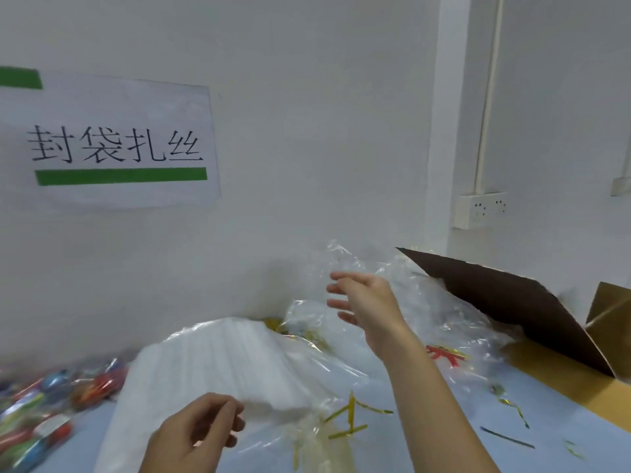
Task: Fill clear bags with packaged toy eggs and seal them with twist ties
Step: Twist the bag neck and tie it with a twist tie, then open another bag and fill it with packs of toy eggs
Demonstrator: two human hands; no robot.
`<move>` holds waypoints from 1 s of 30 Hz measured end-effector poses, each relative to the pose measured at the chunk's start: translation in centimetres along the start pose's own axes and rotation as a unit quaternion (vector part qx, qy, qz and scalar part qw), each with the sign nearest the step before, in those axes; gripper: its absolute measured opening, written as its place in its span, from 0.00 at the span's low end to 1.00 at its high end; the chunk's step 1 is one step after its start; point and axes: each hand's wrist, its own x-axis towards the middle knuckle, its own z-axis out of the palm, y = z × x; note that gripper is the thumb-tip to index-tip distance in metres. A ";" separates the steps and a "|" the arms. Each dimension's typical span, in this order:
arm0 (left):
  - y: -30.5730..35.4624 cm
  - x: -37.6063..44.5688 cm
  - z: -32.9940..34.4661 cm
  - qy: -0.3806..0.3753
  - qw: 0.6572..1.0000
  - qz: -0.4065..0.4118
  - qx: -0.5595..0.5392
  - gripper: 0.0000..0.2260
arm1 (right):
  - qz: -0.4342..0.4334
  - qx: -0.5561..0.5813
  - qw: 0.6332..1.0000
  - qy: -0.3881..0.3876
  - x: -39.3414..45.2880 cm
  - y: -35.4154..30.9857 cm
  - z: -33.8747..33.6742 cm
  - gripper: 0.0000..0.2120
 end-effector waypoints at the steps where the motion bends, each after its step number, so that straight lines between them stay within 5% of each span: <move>1: -0.1 -0.1 -0.3 -0.002 1.000 0.001 0.012 0.11 | 0.013 -0.056 0.998 -0.026 -0.4 1.2 0.7 0.09; 8: -0.7 -0.5 -1.5 -0.025 0.996 0.009 0.084 0.08 | 0.057 -0.446 0.881 -0.146 -2.3 8.0 1.8 0.11; 11: -1.0 -0.9 -1.5 -0.053 0.990 0.026 0.131 0.07 | 0.070 -0.518 0.842 -0.137 -2.6 7.8 1.2 0.17; 16: -1.8 -1.2 -1.1 -0.111 0.974 0.037 0.195 0.04 | 0.143 -0.651 0.725 -0.175 -3.3 7.7 1.4 0.33; 21: -2.3 -1.4 -0.5 -0.154 0.960 0.028 0.233 0.02 | 0.123 -0.589 0.786 -0.138 -2.9 8.4 1.5 0.24; 30: -2.2 -1.5 -0.4 -0.169 0.952 0.018 0.255 0.02 | 0.071 -0.550 0.824 -0.117 -2.7 6.8 0.5 0.21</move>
